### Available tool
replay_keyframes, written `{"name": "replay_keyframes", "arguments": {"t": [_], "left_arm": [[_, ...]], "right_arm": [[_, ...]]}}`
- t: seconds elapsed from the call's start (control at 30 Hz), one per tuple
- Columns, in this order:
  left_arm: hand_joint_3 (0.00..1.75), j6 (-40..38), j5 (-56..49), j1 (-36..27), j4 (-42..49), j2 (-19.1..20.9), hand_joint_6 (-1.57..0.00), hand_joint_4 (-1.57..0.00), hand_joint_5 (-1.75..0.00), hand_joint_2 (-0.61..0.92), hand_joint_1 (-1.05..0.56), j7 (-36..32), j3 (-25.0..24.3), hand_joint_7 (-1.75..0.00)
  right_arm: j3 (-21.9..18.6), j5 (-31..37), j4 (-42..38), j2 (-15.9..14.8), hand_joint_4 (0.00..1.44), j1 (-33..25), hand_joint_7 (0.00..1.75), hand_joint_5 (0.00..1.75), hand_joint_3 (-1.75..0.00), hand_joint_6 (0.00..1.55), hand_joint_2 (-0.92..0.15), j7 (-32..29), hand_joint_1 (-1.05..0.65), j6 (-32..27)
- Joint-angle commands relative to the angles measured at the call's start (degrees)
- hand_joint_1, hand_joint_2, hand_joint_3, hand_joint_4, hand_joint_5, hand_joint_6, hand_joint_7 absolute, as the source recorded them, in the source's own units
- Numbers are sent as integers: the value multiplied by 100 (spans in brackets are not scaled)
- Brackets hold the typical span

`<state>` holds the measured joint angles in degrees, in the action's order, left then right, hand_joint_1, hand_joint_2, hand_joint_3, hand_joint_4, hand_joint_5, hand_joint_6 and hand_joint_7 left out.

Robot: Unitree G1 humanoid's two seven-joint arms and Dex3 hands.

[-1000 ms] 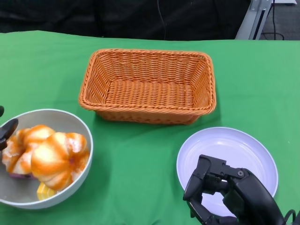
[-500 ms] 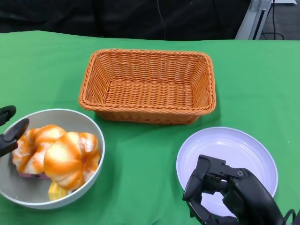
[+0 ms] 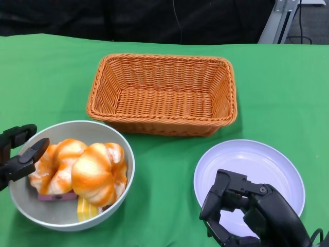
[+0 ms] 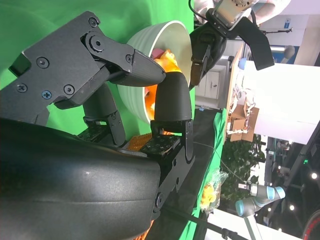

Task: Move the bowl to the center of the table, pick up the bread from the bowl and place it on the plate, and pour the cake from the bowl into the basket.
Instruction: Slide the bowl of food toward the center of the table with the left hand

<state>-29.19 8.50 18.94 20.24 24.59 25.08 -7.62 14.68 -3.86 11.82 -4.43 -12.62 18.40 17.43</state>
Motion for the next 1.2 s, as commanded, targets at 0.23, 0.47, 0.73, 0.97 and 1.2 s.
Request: {"name": "replay_keyframes", "arguments": {"t": [0.23, 0.47, 0.73, 0.97, 1.2], "left_arm": [[59, -526, 179, -223, -638, -162, -3, -6, -2, 92, -60, -32, 71, -1], [58, -812, 365, -420, -1159, -308, 0, -2, 0, 92, -61, 131, 185, 0], [56, -1018, 571, -560, -1442, -463, 0, 0, 0, 92, -61, 135, 232, 0], [59, -1441, 785, -581, -1682, -674, 0, 0, 0, 92, -60, 42, 244, 0], [61, -1573, 850, -645, -1884, -899, 0, 0, 0, 92, -59, -147, 251, 0]], "right_arm": [[-9, -7, 10, -24, 71, 25, 145, 168, -107, 66, -49, -21, -31, 38], [-7, -8, -18, -7, 72, 26, 145, 168, -108, 67, -48, -33, -30, 60], [5, 10, 32, -2, 72, 2, 144, 167, -109, 67, -48, -67, -30, -22], [16, 51, 13, 12, 72, 5, 143, 167, -111, 67, -48, -112, -28, 24], [37, 31, -50, 8, 72, 33, 145, 168, -109, 67, -48, -86, -30, 121]]}}
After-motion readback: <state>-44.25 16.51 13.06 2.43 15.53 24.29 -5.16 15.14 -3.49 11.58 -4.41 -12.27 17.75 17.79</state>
